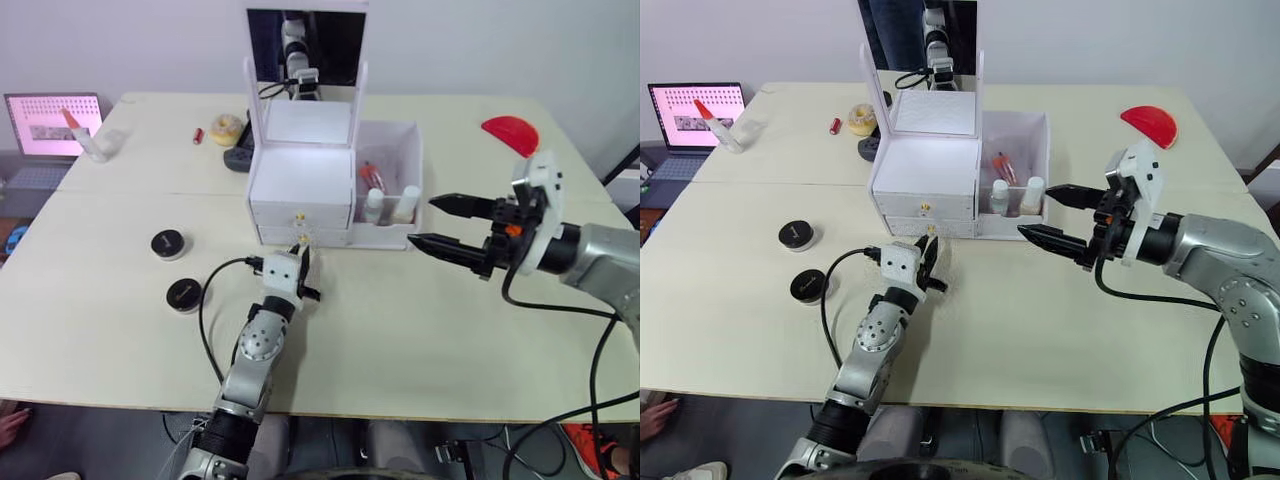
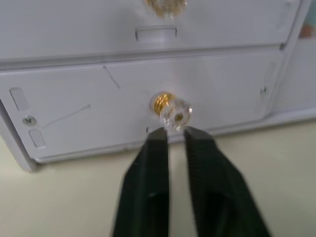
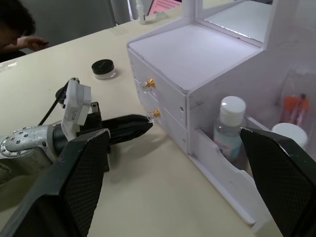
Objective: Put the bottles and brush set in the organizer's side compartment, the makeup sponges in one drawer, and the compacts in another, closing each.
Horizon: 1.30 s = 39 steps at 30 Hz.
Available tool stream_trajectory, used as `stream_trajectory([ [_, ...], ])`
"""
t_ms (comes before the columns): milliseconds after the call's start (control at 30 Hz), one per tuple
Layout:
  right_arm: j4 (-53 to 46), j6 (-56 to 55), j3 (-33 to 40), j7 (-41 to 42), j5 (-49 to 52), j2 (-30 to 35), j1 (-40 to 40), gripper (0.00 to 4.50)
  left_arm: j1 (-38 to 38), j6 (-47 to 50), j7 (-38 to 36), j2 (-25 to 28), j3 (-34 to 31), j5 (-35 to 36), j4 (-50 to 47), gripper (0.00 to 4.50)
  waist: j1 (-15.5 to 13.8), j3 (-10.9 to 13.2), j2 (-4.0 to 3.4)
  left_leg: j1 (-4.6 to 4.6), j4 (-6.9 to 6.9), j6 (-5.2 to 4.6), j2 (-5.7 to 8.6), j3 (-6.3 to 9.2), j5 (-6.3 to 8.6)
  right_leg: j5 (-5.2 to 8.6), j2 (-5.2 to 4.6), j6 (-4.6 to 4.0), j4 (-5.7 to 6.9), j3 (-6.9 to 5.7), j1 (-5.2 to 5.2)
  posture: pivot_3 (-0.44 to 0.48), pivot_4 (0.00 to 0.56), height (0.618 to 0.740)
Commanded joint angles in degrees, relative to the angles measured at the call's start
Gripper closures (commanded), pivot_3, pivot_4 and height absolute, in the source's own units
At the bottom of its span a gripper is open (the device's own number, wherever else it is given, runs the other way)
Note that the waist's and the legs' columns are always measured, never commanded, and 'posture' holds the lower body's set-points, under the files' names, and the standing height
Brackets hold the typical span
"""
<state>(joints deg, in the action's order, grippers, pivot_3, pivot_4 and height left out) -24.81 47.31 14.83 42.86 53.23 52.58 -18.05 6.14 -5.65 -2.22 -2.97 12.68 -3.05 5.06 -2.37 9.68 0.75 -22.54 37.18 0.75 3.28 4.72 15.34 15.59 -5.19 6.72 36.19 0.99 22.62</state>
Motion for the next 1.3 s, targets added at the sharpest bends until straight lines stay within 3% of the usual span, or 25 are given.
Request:
stream_trajectory([
  [33,-1.8,-0.3,2.4,-0.4,0.9,-0.5,0.1,0.00,1.4,-2.0,0.0,-2.0,0.6,0.3,-1.0,4.45,0.0,0.0,0.00,0.00,0.00,0.00,0.00,0.00,0.00,0.00,0.00,0.00,0.00,0.00,0.00,0.000,0.150,0.740],
  [300,-1.7,-0.2,2.3,-0.7,0.8,-0.4,0.0,0.00,0.6,-2.2,-1.9,-1.6,1.2,1.2,-1.7,4.45,0.0,0.0,0.00,0.00,0.00,0.00,0.00,0.00,0.00,0.00,0.00,0.00,0.00,0.00,0.01,0.000,0.150,0.740],
  [333,-1.7,-0.2,2.2,-0.7,0.7,-0.5,0.0,0.00,0.6,-2.0,-1.9,-1.6,1.3,1.1,-2.0,4.22,0.0,0.0,0.00,0.00,0.00,0.00,0.00,0.00,0.00,0.00,0.00,0.00,0.00,0.00,0.01,0.000,0.150,0.740],
  [433,-1.8,-0.3,2.0,-0.9,0.7,-0.6,-0.1,0.00,0.3,-1.2,-1.9,-1.5,1.3,0.9,-2.8,3.16,0.0,0.0,0.00,-0.01,0.00,0.00,0.00,0.00,0.00,0.00,0.00,0.00,-0.01,0.00,0.01,0.000,0.150,0.740],
  [633,-2.0,-0.1,2.1,-1.1,1.0,-0.7,0.1,0.00,1.1,-0.4,-0.7,-1.9,0.1,1.1,-2.6,0.04,0.0,0.0,0.00,-0.01,0.00,0.00,0.00,0.00,0.00,0.00,0.00,0.00,-0.01,0.00,0.01,0.000,0.150,0.740],
  [1100,-2.1,0.3,2.2,-1.2,1.0,-0.4,0.2,0.00,5.2,-0.7,0.5,-2.4,0.1,1.4,1.4,0.04,-0.1,0.0,0.00,-0.01,0.03,0.00,0.00,0.02,0.00,-0.01,0.01,0.01,0.00,-0.01,-0.01,0.000,0.150,0.740],
  [1167,-2.2,0.4,2.3,-1.2,1.1,-0.5,0.3,0.00,5.0,-0.8,0.4,-2.4,0.4,1.6,1.2,0.84,0.0,0.0,0.00,-0.01,0.03,0.00,0.00,0.01,0.00,-0.01,0.01,0.01,-0.01,-0.01,-0.01,0.000,0.150,0.740],
  [1300,-2.3,0.4,2.3,-1.2,1.1,-0.6,0.5,0.00,4.7,-1.0,0.1,-2.4,0.7,1.5,0.9,2.94,0.0,0.0,0.00,-0.01,0.02,0.00,0.00,0.01,0.00,-0.01,0.01,0.01,-0.01,-0.01,0.00,0.000,0.150,0.740],
])
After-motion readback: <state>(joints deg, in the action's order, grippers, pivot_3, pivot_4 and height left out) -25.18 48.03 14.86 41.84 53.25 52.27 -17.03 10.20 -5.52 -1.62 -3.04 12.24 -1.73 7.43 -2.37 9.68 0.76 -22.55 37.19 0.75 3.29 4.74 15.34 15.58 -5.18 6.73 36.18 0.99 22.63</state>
